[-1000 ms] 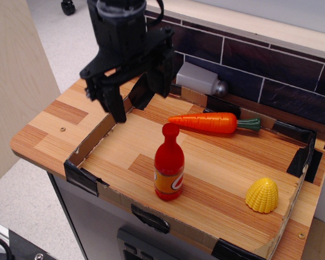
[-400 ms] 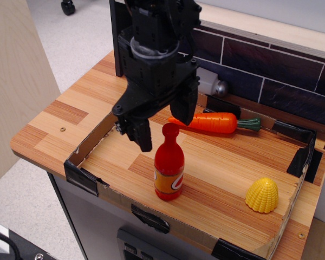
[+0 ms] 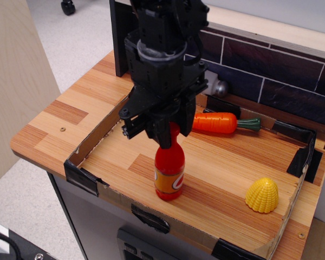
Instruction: Topple hot sauce bottle
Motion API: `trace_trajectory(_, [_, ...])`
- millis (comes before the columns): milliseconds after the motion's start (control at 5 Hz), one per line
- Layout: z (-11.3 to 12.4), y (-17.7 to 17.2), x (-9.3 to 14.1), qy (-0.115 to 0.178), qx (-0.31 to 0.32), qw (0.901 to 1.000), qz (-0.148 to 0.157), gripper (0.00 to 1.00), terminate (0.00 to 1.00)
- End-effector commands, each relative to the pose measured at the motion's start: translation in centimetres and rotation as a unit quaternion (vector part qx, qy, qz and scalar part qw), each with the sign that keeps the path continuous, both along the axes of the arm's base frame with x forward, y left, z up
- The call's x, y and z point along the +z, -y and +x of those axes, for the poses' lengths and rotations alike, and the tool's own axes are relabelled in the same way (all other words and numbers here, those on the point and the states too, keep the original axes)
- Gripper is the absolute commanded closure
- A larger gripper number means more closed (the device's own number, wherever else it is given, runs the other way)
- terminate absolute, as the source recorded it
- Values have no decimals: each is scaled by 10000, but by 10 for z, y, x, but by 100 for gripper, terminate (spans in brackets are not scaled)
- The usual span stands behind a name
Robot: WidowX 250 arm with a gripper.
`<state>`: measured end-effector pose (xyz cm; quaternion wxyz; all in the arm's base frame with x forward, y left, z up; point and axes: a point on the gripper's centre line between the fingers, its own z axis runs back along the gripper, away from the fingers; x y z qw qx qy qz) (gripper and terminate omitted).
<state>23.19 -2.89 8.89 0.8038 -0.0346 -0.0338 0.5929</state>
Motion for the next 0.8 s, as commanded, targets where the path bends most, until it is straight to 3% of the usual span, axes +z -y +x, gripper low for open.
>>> trace_trajectory(0, [8,-9,17,35,186,9990,-407,100,0])
trace_trajectory(400, [15,-20,12,-687,154,9762,-2049,100,0])
trace_trajectory(600, [15,-17,4,-939,243,9533,-2860,100,0])
